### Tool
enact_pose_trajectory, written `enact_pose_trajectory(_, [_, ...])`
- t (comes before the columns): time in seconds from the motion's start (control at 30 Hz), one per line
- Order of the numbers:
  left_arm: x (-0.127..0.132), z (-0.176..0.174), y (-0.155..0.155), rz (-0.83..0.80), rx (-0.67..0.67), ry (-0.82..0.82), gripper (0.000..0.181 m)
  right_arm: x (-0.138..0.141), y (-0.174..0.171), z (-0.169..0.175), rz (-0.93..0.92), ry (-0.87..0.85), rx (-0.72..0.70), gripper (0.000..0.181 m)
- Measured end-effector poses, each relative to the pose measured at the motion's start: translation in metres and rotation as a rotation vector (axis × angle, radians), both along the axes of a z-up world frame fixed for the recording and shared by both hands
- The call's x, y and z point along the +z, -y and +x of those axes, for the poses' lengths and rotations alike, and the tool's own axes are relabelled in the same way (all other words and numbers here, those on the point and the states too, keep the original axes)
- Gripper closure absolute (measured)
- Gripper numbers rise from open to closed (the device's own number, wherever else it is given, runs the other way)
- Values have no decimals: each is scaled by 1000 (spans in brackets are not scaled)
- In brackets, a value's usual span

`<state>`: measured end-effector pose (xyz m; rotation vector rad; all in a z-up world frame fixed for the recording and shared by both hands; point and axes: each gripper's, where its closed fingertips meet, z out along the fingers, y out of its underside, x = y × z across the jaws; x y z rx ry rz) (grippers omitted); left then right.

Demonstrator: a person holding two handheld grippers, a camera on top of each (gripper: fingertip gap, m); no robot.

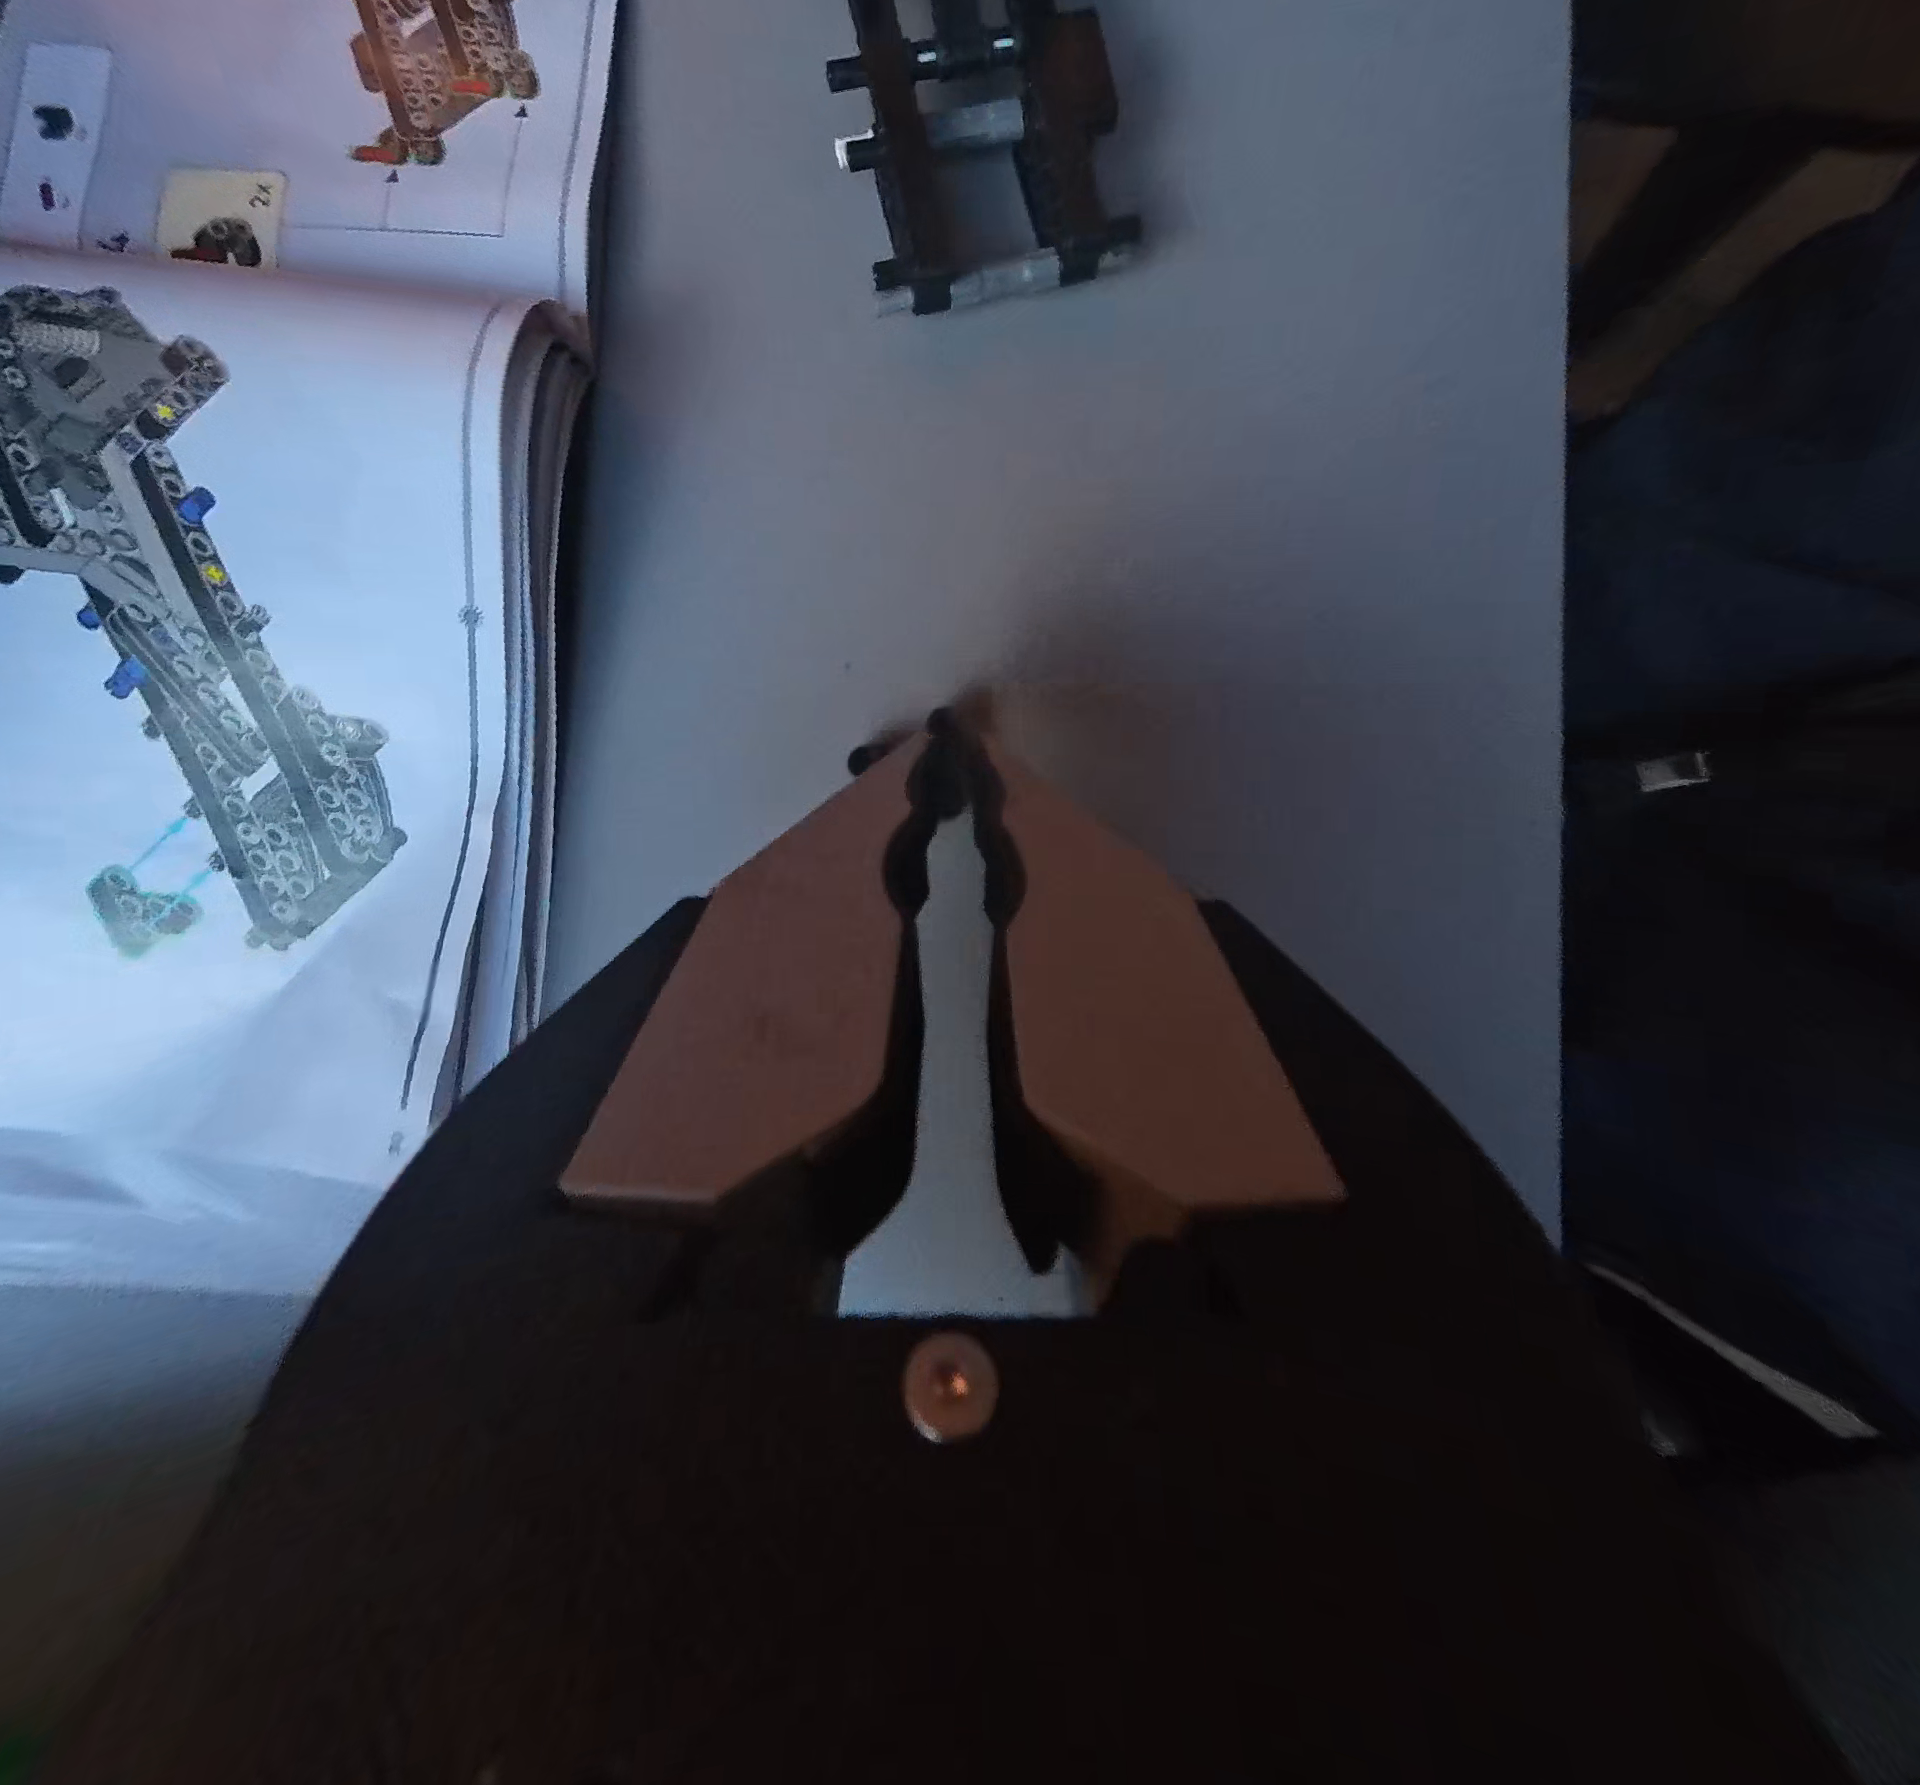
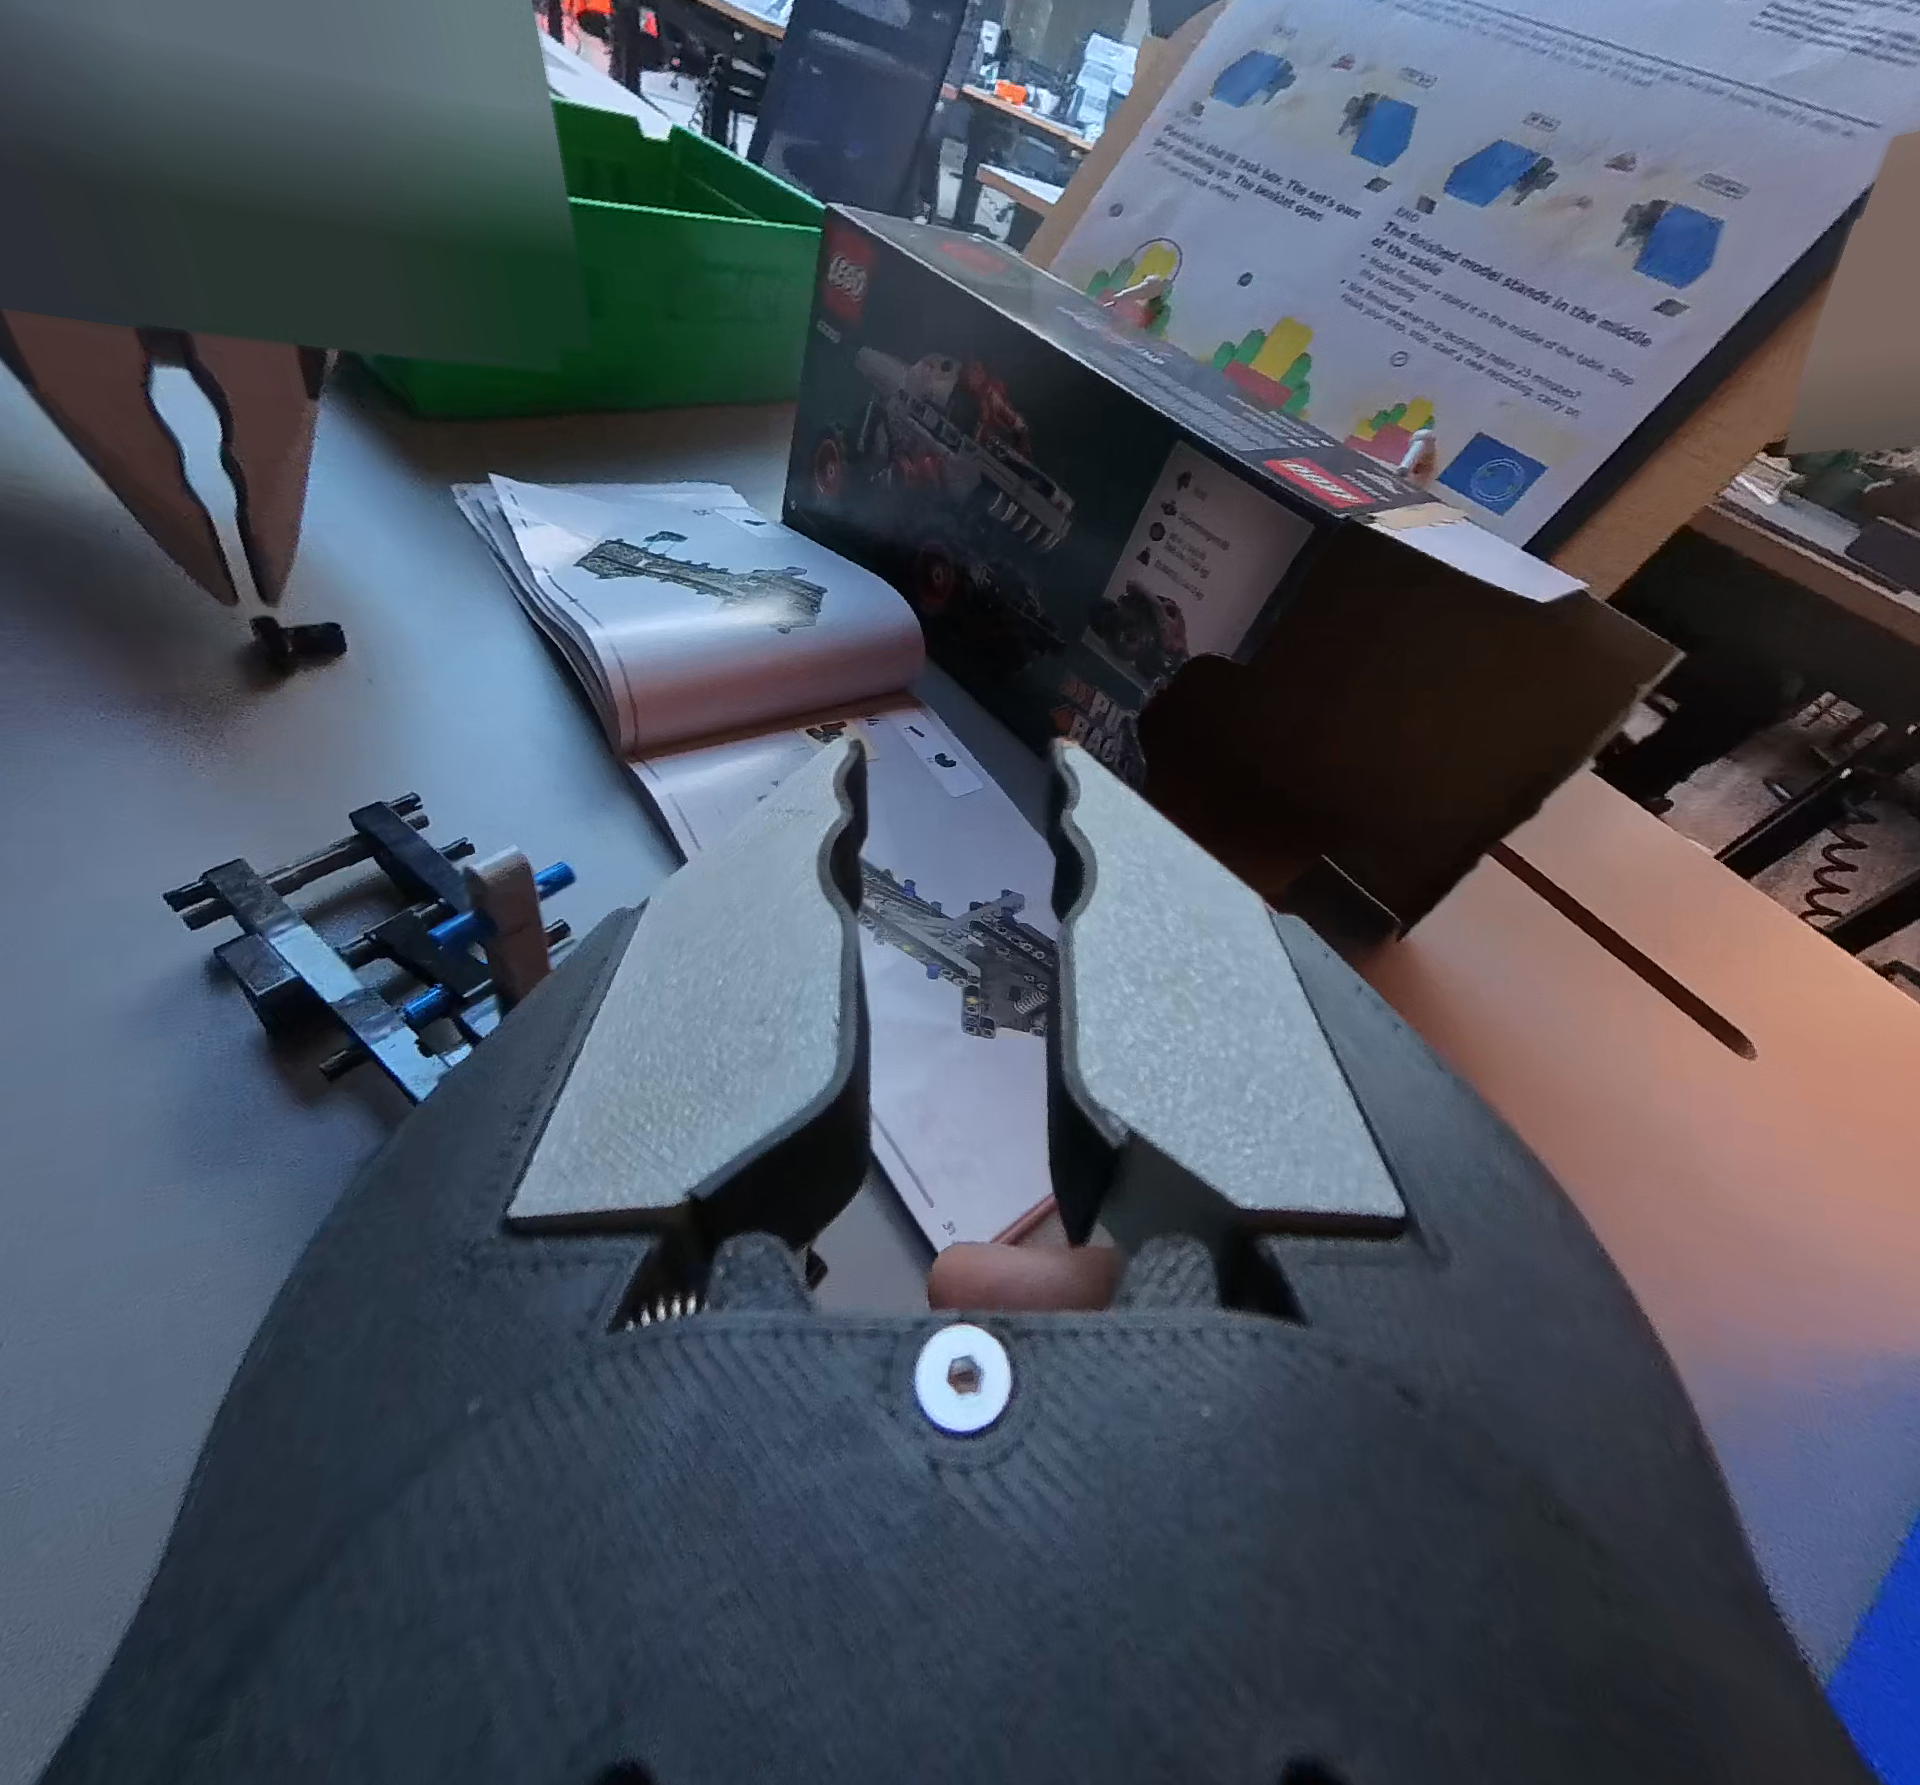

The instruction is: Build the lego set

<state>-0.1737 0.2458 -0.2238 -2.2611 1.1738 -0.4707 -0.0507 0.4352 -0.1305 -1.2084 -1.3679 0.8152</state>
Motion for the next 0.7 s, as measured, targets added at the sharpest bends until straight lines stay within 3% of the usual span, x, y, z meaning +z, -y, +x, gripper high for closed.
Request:
enact_pose_trajectory(0.03, [3,-2,1,-2,7,28,177,1,-2,1,-5,-4,-8,151])
enact_pose_trajectory(0.23, [13,-18,13,4,21,114,173,3,-8,4,-11,-13,-34,152])
enact_pose_trajectory(0.53, [-12,-12,11,-64,61,96,170,10,-2,5,-26,-40,-10,149])
enact_pose_trajectory(0.7, [-7,-13,11,-56,68,121,167,21,-2,10,-82,-110,17,147])
